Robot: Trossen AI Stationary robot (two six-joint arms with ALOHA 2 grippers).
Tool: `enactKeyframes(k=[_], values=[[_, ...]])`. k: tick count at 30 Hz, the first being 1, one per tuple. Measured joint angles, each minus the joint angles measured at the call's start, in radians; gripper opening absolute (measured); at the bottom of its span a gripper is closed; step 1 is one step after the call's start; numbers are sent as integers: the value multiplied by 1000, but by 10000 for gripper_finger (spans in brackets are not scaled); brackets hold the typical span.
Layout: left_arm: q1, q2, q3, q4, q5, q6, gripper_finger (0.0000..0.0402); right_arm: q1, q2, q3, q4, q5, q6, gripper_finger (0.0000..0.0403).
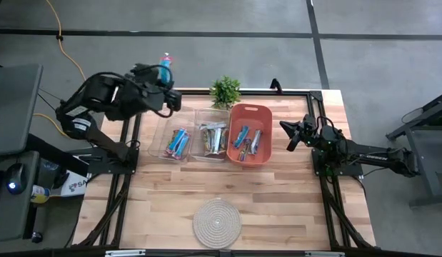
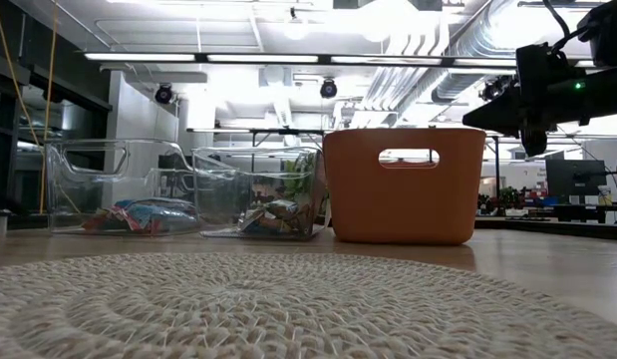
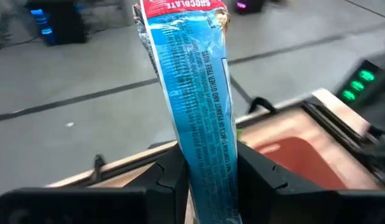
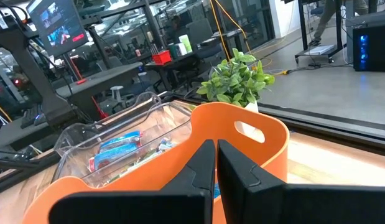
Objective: Pick and place Granola Bars by type
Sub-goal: Put the red granola bar into the left transparent bin
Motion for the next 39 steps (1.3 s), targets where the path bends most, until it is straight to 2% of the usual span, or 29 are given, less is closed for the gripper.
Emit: enactKeyframes(k=[2, 6, 12, 19, 28, 31, 39], values=[[0, -15, -52, -6, -31, -61, 98, 0, 0, 0, 0, 0, 0, 0], [22, -35, -180, -3, -25, -141, 98, 0, 1, 0, 0, 0, 0, 0], [147, -82, -411, -6, 212, -181, 98, 0, 1, 0, 0, 0, 0, 0], [287, -85, -659, 14, 421, -178, 98, 0, 1, 0, 0, 0, 0, 0], [391, -86, -930, 351, 689, -35, 98, 0, 1, 0, 0, 0, 0, 0], [418, -86, -1008, 431, 760, -32, 98, 0, 1, 0, 0, 0, 0, 0], [454, -85, -1151, 477, 858, 3, 98, 0, 1, 0, 0, 0, 0, 0]])
